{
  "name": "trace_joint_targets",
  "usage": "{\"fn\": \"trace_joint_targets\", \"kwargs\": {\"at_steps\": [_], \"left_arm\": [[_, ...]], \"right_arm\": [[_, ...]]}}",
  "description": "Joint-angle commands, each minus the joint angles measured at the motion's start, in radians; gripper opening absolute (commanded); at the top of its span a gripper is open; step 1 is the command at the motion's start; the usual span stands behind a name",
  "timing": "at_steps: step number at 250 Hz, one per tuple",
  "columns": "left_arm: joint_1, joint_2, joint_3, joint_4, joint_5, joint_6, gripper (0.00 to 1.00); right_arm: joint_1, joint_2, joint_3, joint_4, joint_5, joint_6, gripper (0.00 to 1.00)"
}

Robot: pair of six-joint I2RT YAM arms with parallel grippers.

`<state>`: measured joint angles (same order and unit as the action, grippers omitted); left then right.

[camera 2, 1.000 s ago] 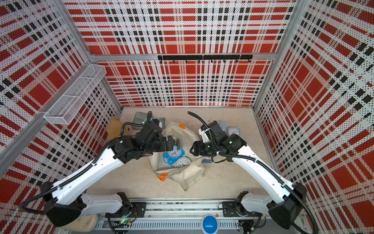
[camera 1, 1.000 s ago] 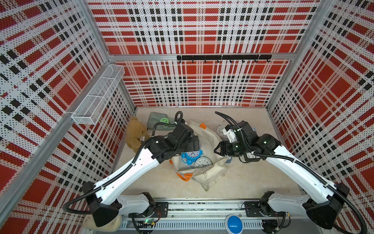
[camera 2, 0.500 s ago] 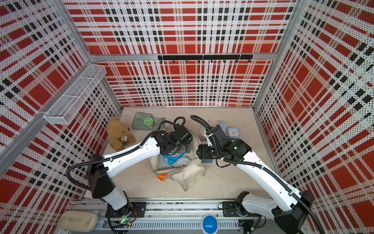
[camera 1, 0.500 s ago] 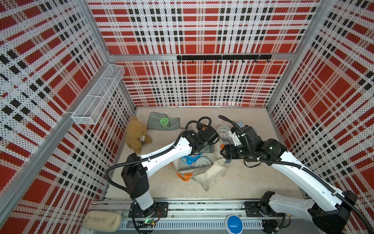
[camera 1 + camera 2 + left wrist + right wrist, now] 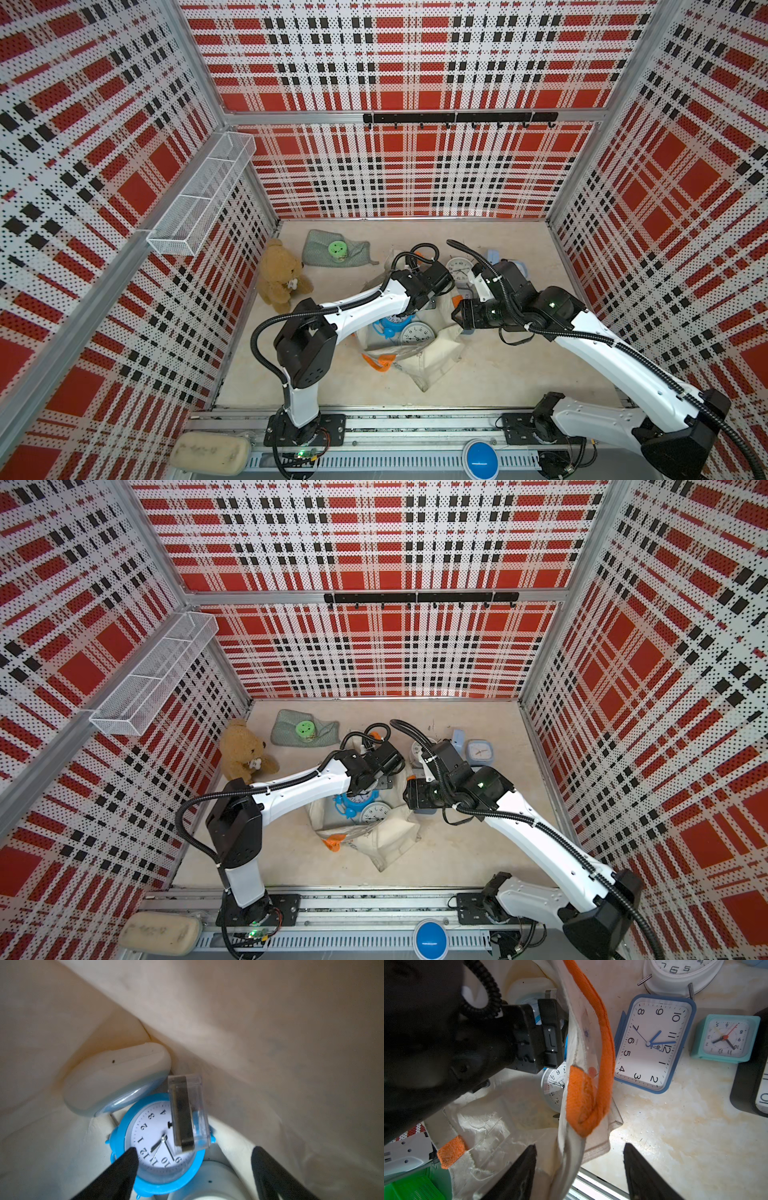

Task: Take the alarm clock out of the canvas bag
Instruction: Place the alarm at the center of the board.

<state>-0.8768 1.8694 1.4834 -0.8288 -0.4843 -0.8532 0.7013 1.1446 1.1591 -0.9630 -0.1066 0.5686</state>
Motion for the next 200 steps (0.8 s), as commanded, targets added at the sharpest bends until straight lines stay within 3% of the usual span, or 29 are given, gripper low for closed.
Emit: {"fn": "trace_joint_targets", "kwargs": {"at_steps": [1,56,142,200], "left_arm": [[0.017,0.046,-0.003,0.048,-0.047,-0.004,0.83],[0.032,0.105,-0.001,0.088,-0.047,0.0,0.73],[0.03,0.093,-0.027,0.1,-0.07,0.003,0.45],[0.026,0.026,-0.052,0.099,-0.075,0.028,0.43]], "right_arm": [[0.004,-0.006,-0.009,0.032,-0.007,0.005,0.69],[0.006,0.006,-0.004,0.028,-0.01,0.01,0.69],[0.006,0.003,0.003,0.016,-0.001,0.016,0.69],[0.006,-0.009,0.017,-0.003,0.014,0.016,0.69]]}}
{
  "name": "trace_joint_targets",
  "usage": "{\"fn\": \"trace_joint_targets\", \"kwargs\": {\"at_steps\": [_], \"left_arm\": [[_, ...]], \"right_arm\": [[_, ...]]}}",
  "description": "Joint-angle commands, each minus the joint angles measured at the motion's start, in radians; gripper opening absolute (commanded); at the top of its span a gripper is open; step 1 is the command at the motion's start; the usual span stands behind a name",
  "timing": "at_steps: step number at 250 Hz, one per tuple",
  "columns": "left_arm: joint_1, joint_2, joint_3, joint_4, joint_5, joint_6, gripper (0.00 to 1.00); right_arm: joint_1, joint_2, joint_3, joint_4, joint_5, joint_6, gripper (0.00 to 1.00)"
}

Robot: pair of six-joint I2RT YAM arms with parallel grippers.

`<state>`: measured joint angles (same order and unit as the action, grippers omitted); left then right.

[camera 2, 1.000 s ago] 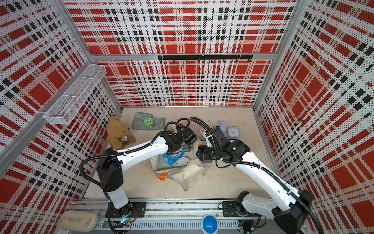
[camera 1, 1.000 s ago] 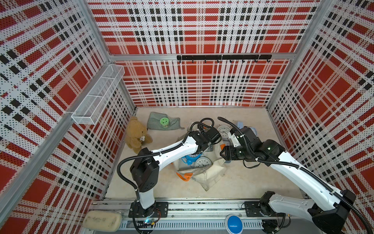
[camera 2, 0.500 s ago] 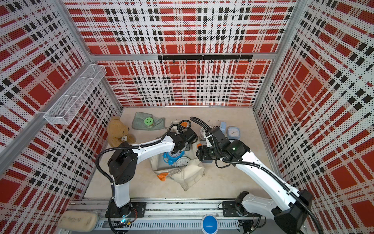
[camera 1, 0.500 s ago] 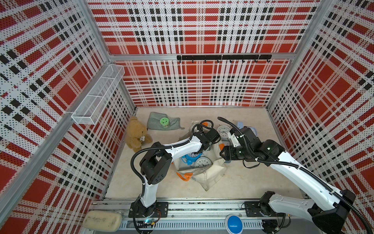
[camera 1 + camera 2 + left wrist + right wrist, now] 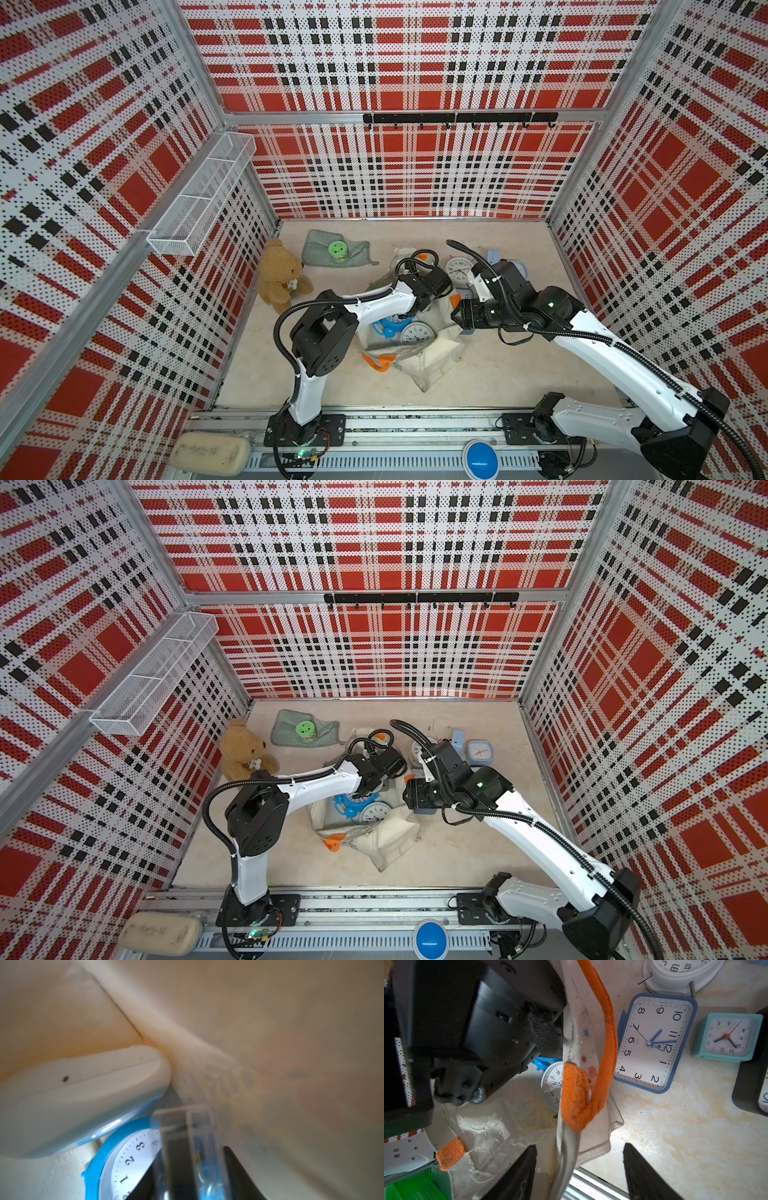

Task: Take the alarm clock out of the canvas bag
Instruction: Place the alarm at the center of the board.

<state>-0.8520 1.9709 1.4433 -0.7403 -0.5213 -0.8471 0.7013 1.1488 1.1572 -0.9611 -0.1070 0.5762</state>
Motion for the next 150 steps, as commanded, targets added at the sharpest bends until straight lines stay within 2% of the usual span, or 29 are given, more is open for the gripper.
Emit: {"fn": "trace_joint_targets", "kwargs": {"at_steps": [1,54,110,133,150], "left_arm": [[0.0,-0.077,-0.013,0.01,-0.038,0.023,0.43],[-0.027,-0.258,-0.058,-0.029,-0.019,0.084,0.42],[-0.025,-0.463,-0.118,-0.056,0.091,0.169,0.44],[-0.018,-0.521,-0.135,-0.077,0.104,0.19,0.54],[-0.008,-0.547,-0.138,-0.085,0.118,0.19,0.58]], "right_arm": [[0.006,-0.013,0.02,-0.006,0.015,0.009,0.69],[0.007,-0.033,0.043,-0.029,0.051,0.005,0.69],[0.004,-0.03,0.118,-0.057,0.078,-0.015,0.7],[0.004,-0.026,0.149,-0.059,0.074,-0.019,0.71],[0.004,-0.019,0.163,-0.055,0.056,-0.024,0.71]]}}
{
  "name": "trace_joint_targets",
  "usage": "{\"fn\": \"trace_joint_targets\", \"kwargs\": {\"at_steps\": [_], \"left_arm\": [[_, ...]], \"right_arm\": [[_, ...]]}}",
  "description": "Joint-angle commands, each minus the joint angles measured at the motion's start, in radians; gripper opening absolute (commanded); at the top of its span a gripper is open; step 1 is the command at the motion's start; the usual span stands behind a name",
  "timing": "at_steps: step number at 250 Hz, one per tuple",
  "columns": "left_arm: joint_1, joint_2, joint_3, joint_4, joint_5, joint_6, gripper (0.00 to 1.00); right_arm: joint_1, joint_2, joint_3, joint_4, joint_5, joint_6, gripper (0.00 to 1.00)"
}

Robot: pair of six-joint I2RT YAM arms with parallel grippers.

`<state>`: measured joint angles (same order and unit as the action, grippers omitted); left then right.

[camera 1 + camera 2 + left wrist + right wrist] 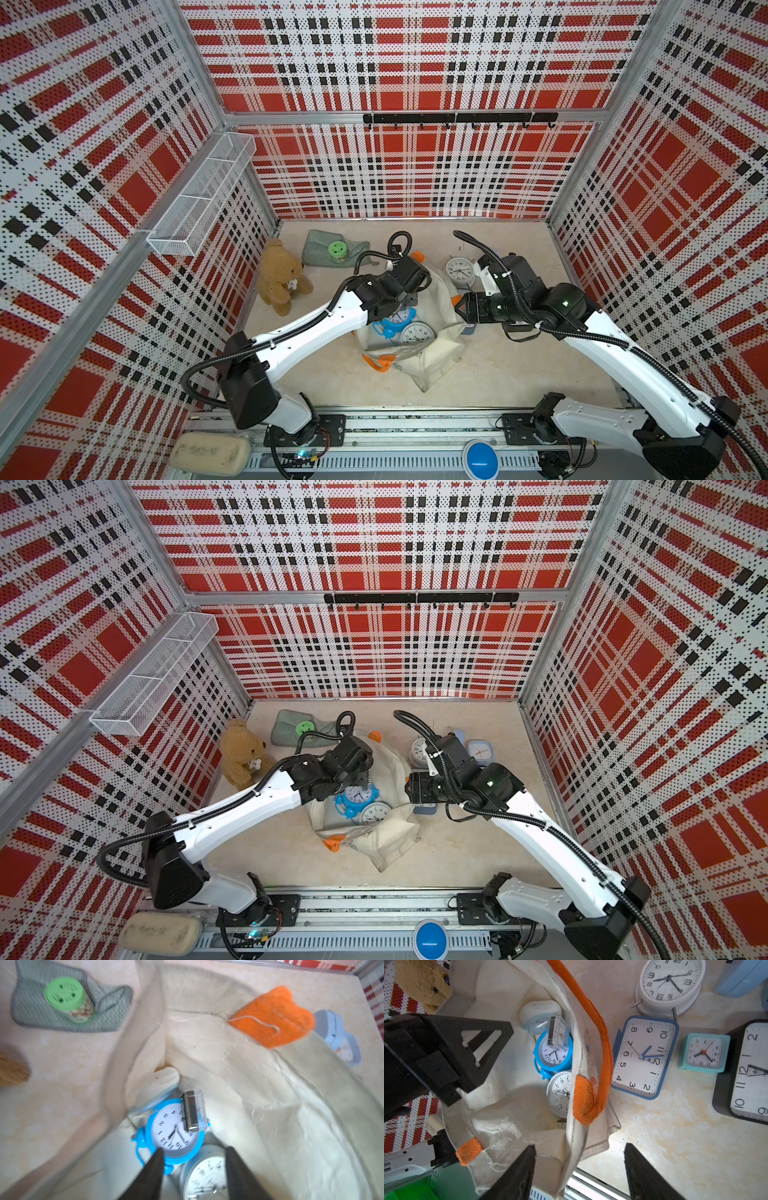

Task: Take the alarm clock out of the canvas bag
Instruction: Place the alarm at the center of the board, then pick up the alarm from the canvas bag.

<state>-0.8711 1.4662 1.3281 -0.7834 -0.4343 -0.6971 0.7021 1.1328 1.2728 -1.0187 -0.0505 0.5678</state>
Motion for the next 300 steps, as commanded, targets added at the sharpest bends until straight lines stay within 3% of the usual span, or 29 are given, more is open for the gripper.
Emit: {"fn": "trace_joint_targets", "kwargs": {"at_steps": [1,30,75,126,208,300], "left_arm": [[0.012,-0.043,-0.023,-0.042,0.032,0.039,0.58],[0.016,-0.019,-0.007,-0.035,0.054,0.021,0.67],[0.011,0.159,0.093,-0.082,0.076,-0.024,0.66],[-0.01,0.332,0.177,-0.095,-0.012,-0.036,0.61],[-0.003,0.449,0.22,-0.087,-0.137,-0.087,0.67],[0.047,0.53,0.204,-0.055,-0.148,-0.114,0.56]], "right_arm": [[0.003,-0.002,0.047,0.002,-0.001,-0.015,0.71],[0.003,0.016,0.057,-0.003,-0.024,-0.023,0.71],[0.003,0.018,0.058,-0.009,-0.026,-0.029,0.72],[0.003,0.017,0.054,-0.016,-0.031,-0.035,0.74],[0.004,0.034,0.039,-0.004,-0.054,-0.037,0.75],[0.004,0.041,0.037,-0.003,-0.058,-0.026,0.75]]}}
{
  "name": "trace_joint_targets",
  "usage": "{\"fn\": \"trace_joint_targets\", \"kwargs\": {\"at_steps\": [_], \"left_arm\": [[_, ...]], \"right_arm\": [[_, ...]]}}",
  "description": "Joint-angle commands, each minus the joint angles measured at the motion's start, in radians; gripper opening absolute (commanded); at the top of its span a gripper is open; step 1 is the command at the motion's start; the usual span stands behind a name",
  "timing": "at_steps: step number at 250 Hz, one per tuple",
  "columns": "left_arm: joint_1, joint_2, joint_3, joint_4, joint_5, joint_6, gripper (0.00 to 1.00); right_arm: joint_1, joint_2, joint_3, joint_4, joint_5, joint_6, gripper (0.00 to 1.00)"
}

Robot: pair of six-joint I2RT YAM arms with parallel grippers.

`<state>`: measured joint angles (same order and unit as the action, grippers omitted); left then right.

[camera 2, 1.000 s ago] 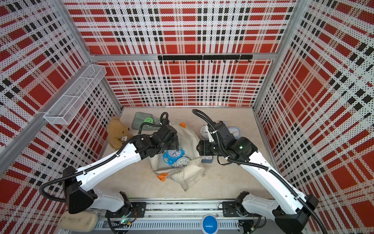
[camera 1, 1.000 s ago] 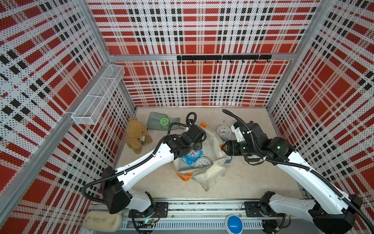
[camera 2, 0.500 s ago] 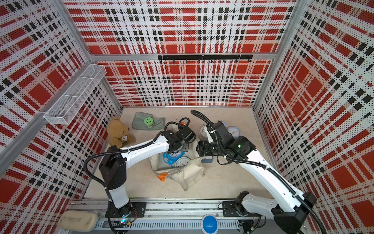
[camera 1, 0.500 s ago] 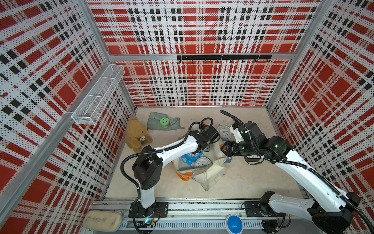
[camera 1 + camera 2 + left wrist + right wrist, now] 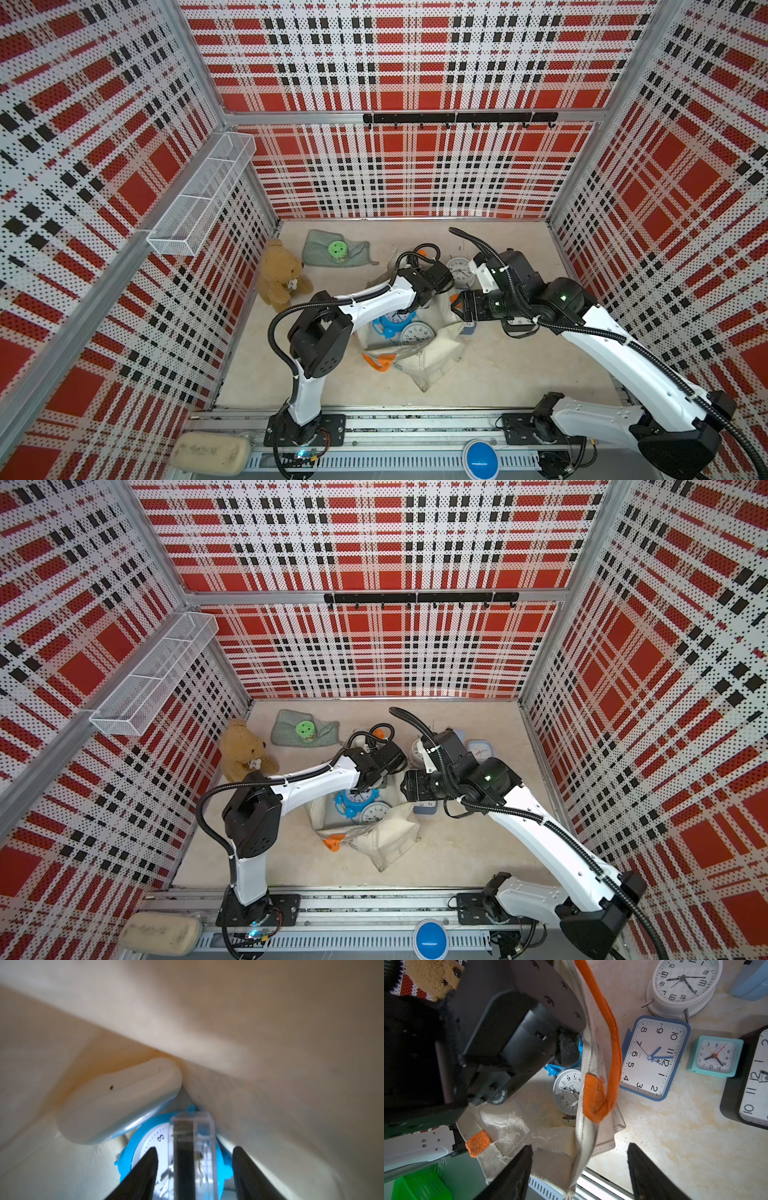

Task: Take the alarm clock out of the canvas bag
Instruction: Pick up the alarm from the canvas bag.

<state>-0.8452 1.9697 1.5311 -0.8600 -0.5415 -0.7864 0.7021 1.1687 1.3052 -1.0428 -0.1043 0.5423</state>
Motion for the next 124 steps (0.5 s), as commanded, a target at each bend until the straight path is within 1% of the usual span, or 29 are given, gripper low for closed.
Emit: {"fn": "trace_joint_targets", "kwargs": {"at_steps": [1,13,36,89,124], "left_arm": [[0.021,0.027,0.001,0.023,-0.04,-0.025,0.55],[0.023,0.033,-0.004,0.026,-0.041,-0.028,0.55],[0.024,0.041,-0.014,0.037,-0.037,-0.028,0.49],[0.023,0.047,-0.035,0.065,-0.032,-0.027,0.35],[0.023,0.046,-0.038,0.069,-0.034,-0.025,0.3]], "right_arm": [[0.004,0.005,0.005,0.02,-0.005,-0.001,0.75],[0.004,0.005,0.005,0.02,-0.005,0.001,0.75],[0.004,0.003,0.005,0.018,-0.004,0.005,0.75],[0.003,-0.004,0.005,0.017,0.001,0.014,0.75],[0.003,-0.006,0.005,0.016,0.001,0.018,0.75]]}}
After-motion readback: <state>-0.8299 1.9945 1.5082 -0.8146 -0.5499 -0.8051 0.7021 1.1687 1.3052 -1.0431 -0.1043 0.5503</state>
